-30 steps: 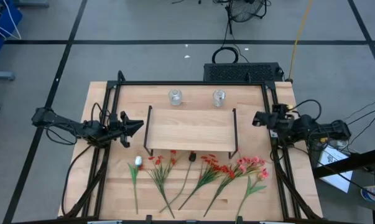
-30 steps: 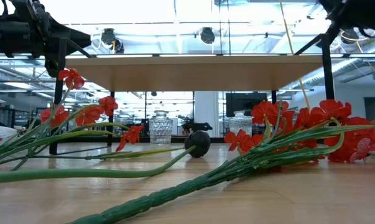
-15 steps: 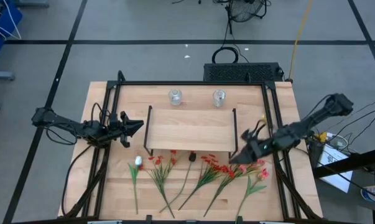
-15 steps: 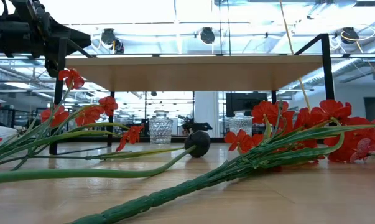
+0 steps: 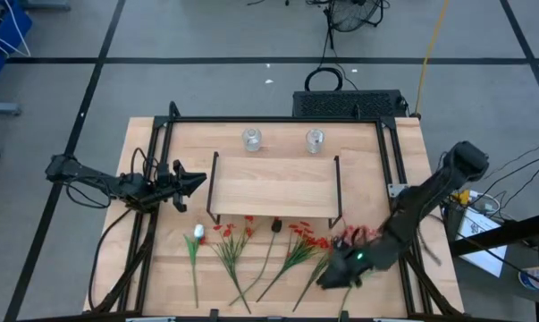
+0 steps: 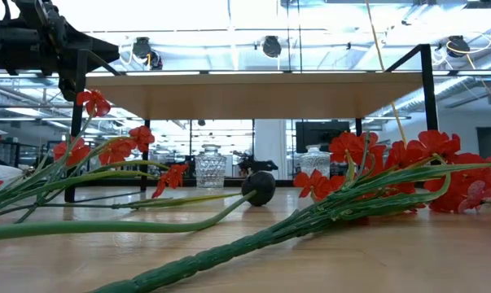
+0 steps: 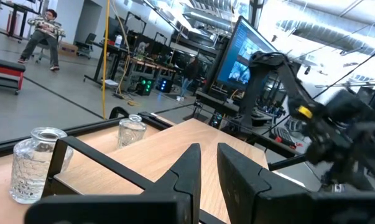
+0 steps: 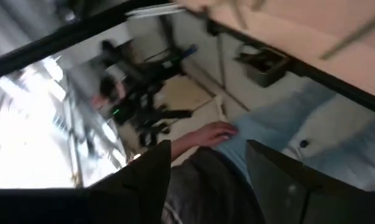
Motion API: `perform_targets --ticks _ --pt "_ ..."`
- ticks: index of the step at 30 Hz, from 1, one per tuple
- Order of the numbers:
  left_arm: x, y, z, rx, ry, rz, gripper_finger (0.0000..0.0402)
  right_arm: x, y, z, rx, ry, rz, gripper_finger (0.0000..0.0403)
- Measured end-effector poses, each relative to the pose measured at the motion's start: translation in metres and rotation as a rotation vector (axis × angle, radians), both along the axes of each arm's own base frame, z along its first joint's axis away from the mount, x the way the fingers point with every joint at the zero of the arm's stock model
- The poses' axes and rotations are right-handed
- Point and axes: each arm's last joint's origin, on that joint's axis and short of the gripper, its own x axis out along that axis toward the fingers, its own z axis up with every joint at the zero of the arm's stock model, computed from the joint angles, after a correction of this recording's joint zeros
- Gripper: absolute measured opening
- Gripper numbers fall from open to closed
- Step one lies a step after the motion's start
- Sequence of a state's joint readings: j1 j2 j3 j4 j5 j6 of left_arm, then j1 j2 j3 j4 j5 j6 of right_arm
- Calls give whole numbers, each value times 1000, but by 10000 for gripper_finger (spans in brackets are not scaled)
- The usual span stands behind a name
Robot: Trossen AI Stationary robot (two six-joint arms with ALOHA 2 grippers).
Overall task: Pick and place flowers into a vace then onto a shelf
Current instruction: Put the pink flowers into the right transparent flower vase
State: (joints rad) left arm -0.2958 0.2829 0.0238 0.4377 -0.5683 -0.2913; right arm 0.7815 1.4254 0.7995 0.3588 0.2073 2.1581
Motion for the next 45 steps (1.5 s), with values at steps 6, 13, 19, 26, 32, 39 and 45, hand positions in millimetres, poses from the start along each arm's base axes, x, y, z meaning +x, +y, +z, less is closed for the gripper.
perform_targets --ticks 6,13,19,26,32,39,45 --pt "0 0 0 0 0 0 58 37 29 -28 20 231 -18 201" --pt "0 0 0 0 0 0 58 64 34 -40 -115 530 8 201" --pt "0 0 0 0 0 0 58 62 26 -50 -239 685 -42 201" --pt "0 0 0 0 0 0 58 79 12 -74 -258 735 -107 200" --pt "0 0 0 0 0 0 58 81 14 -83 -256 759 -100 200" --pt "0 0 0 0 0 0 58 74 12 -83 -270 833 -82 200" --pt "0 0 0 0 0 0 58 78 -3 -85 -285 883 -121 200"
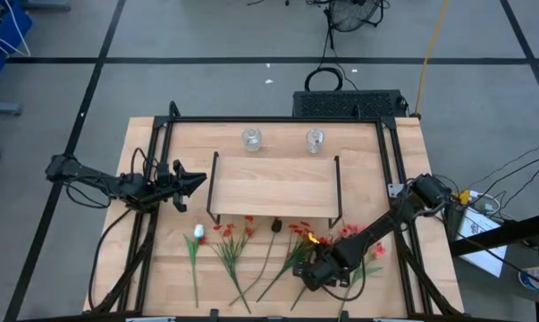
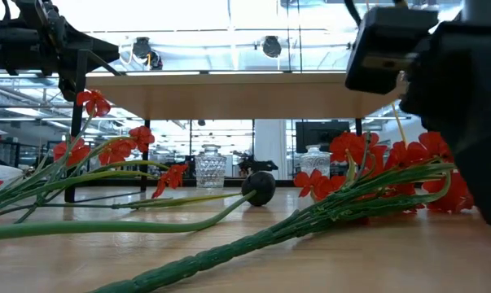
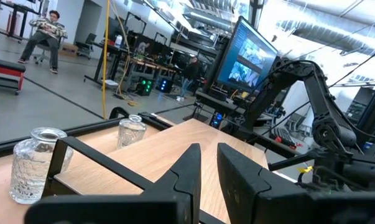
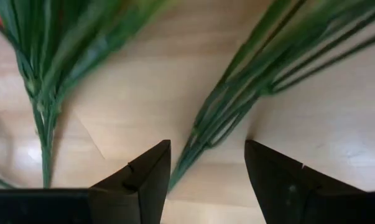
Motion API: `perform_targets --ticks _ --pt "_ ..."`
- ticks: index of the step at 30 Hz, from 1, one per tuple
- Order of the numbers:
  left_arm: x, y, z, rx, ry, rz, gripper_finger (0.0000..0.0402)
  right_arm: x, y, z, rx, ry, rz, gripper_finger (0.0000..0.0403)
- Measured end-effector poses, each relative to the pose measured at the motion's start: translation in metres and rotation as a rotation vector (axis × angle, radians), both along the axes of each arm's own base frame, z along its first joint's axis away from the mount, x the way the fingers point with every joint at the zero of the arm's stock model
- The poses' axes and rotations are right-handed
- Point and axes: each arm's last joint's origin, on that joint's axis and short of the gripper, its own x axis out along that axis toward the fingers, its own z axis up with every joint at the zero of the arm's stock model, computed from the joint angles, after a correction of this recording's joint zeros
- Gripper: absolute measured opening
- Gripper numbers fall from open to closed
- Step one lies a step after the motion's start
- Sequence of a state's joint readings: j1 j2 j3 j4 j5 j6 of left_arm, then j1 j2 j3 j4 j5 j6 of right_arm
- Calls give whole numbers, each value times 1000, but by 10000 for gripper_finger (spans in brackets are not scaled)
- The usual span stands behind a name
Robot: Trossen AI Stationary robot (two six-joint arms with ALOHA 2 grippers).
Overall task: Pick and place flowers into a vace then onto a shelf
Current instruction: Put the pink flowers into the right transparent flower vase
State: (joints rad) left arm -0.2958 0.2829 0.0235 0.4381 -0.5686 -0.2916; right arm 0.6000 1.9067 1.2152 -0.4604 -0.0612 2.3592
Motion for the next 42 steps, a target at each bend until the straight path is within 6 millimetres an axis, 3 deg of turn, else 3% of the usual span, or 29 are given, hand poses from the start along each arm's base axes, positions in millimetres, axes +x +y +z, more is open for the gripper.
perform_targets --ticks 8,21,25,32,36,42 --pt "0 0 0 0 0 0 58 1 -10 -3 -21 27 -13 163" --pt "0 0 0 0 0 0 58 -10 -15 -20 -6 34 23 13" --pt "0 0 0 0 0 0 58 -12 -11 -20 -2 10 37 9" --pt "0 0 0 0 0 0 58 -24 6 4 -10 -93 65 3" --pt "0 0 0 -1 -4 0 58 -37 12 27 26 -123 97 2" --pt "0 0 1 -2 -5 0 58 -61 5 49 10 -38 132 1"
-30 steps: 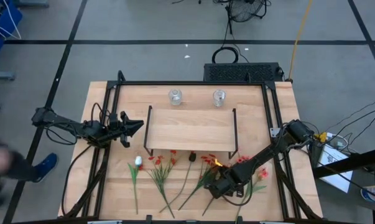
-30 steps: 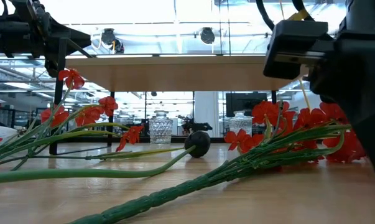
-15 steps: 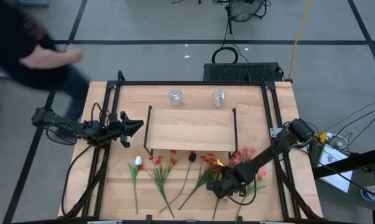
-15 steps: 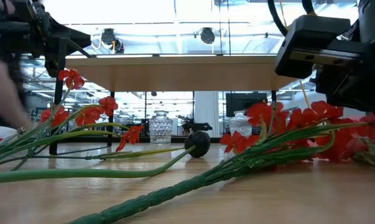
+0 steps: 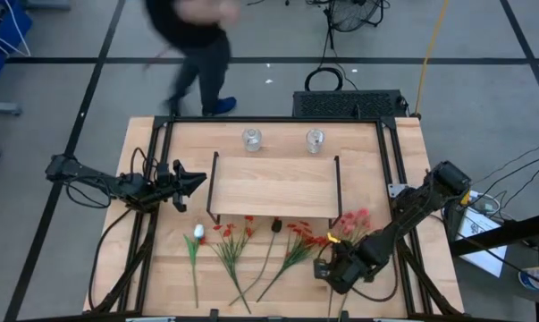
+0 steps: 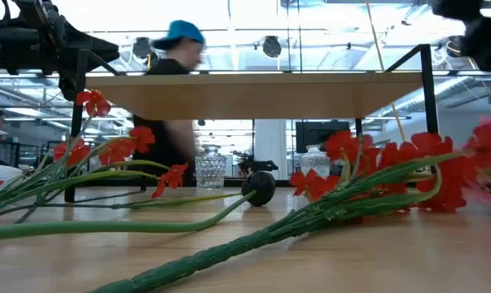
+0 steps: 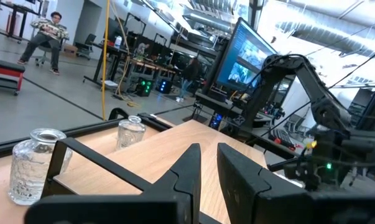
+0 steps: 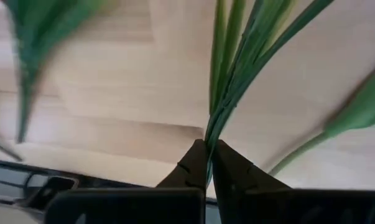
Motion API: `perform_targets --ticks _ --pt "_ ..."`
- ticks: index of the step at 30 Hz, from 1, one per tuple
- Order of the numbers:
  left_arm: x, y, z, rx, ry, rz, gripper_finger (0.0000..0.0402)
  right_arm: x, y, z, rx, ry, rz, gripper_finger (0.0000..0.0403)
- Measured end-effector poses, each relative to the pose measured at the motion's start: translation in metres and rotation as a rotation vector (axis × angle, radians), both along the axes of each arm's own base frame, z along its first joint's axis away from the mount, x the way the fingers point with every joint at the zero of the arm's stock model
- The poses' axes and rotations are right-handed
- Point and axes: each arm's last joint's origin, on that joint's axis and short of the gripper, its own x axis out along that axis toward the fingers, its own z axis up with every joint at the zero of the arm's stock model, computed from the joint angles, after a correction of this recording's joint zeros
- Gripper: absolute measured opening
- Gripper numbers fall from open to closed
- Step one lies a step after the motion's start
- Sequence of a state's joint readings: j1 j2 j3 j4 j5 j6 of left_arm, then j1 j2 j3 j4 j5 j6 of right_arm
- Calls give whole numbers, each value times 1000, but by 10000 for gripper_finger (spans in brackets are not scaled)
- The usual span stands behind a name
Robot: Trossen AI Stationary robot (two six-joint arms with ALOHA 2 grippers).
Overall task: Pick and place flowers into a vace then onto a shelf
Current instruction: Put the pink flowers into the right transparent flower vase
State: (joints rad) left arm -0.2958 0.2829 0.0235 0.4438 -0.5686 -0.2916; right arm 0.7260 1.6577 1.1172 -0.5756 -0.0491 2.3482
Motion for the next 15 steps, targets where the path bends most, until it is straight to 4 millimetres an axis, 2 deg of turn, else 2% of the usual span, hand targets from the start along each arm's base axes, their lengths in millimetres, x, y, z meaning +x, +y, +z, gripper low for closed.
perform_targets --ticks 7,15 --pt "0 0 0 0 -1 0 58 -17 -13 36 -51 -117 -21 1" --pt "0 0 0 0 -1 0 58 -41 -31 62 -193 -201 -39 0"
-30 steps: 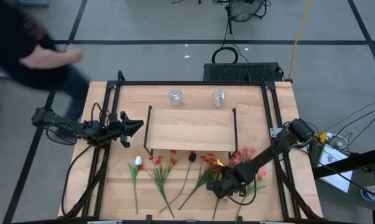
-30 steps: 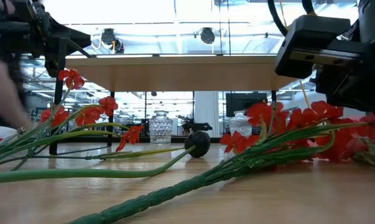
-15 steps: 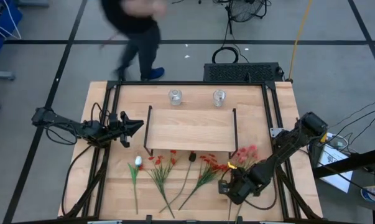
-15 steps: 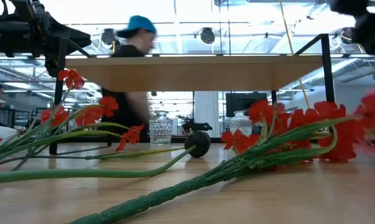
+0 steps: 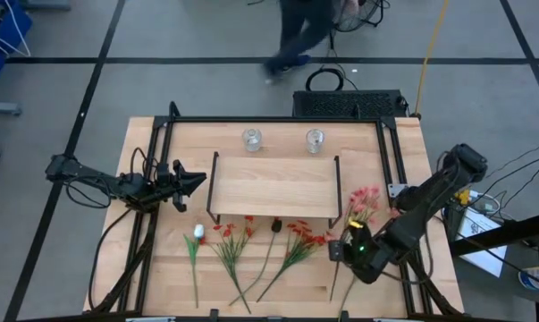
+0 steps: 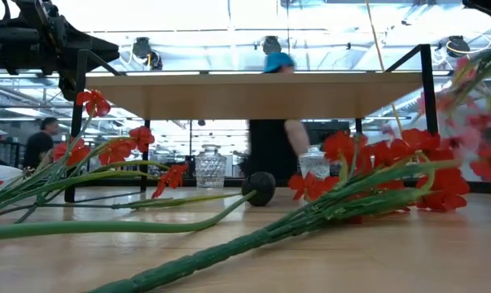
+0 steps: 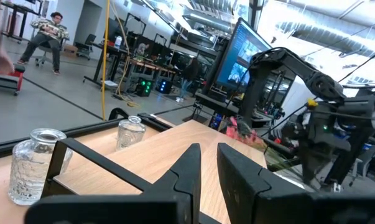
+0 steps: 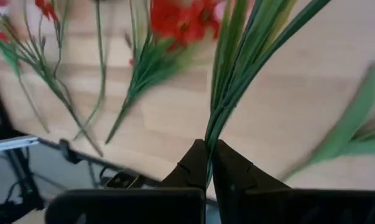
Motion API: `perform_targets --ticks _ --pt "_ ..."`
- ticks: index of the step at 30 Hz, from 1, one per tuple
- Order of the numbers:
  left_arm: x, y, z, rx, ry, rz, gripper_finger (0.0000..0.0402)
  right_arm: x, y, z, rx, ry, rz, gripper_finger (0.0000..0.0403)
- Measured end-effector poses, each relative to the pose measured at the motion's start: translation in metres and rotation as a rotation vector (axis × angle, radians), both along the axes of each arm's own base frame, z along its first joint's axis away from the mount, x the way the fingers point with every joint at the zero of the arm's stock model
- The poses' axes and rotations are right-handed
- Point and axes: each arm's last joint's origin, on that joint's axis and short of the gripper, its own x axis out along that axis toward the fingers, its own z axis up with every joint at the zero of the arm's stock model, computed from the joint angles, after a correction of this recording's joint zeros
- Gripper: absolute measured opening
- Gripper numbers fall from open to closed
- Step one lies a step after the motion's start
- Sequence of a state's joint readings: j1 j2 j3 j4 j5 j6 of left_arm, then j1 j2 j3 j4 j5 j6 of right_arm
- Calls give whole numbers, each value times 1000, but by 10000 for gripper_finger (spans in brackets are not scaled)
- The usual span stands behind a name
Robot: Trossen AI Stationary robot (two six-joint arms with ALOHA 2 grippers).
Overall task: Pick and place flowers into a vace then onto a shelf
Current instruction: Put the pink flowers into the right transparent flower vase
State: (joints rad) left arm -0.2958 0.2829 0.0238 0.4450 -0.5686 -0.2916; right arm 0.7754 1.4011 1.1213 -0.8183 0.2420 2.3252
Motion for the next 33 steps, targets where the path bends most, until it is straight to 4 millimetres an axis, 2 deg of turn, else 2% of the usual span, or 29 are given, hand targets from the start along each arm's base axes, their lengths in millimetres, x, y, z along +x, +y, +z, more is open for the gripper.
perform_targets --ticks 8,11,15,24,28,33 --pt "0 0 0 0 0 0 58 -27 -20 4 -181 162 75 0" --pt "0 0 0 0 0 0 58 -35 -30 9 -285 170 130 0" --pt "0 0 0 0 0 0 58 -41 -44 19 -481 86 181 0" --pt "0 0 0 0 0 0 58 -63 -72 39 -713 51 288 0" --pt "0 0 0 0 0 0 58 -67 -88 52 -967 -76 298 0" --pt "0 0 0 0 0 0 58 -69 -110 64 -1188 -36 394 0"
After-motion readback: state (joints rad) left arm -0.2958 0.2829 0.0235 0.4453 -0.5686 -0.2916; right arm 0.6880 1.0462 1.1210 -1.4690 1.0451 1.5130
